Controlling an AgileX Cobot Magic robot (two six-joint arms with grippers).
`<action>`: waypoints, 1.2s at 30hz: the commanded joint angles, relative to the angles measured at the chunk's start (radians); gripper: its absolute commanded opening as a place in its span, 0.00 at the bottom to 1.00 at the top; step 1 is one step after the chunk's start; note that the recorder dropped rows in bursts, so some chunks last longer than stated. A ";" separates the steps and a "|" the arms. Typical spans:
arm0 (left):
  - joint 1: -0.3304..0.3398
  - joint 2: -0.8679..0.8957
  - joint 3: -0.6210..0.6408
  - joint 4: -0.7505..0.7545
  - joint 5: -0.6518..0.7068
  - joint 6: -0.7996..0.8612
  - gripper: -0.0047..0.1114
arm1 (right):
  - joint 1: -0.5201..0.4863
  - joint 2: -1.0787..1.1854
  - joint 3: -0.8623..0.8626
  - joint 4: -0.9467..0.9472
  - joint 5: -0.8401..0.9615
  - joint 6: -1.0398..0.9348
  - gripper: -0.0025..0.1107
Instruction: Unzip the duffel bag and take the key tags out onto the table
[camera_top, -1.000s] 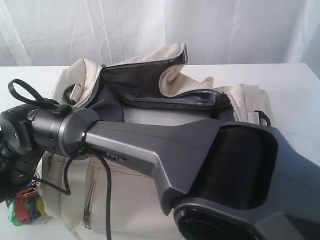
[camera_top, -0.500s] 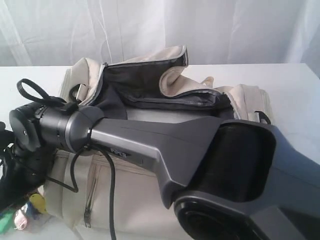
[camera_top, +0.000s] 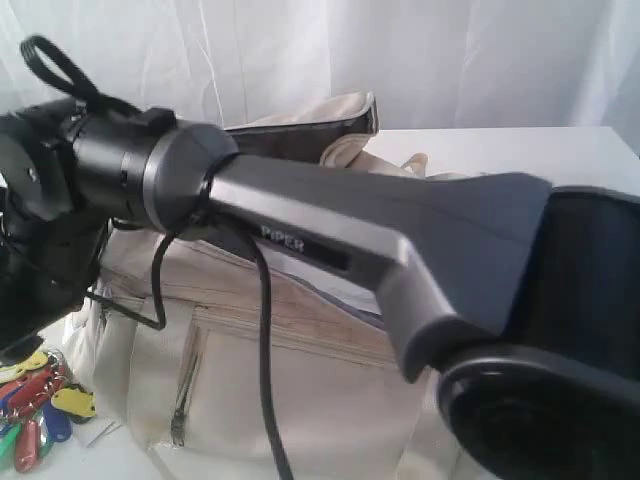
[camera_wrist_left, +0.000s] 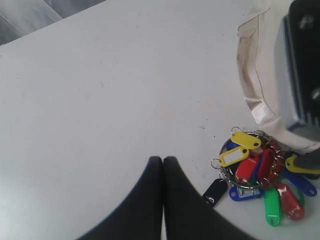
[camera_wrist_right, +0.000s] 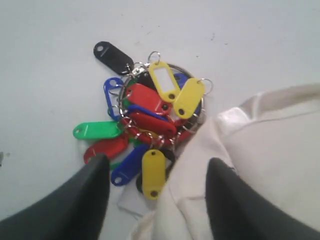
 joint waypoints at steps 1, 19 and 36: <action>0.002 -0.009 0.004 0.003 -0.004 -0.007 0.04 | -0.014 -0.097 0.001 -0.084 0.101 0.054 0.18; 0.002 -0.009 0.048 0.032 -0.068 0.021 0.04 | -0.115 -0.420 0.138 -0.164 0.250 0.136 0.02; 0.002 -0.009 0.125 -0.074 -0.132 0.017 0.04 | -0.122 -1.094 0.872 -0.553 0.058 0.548 0.02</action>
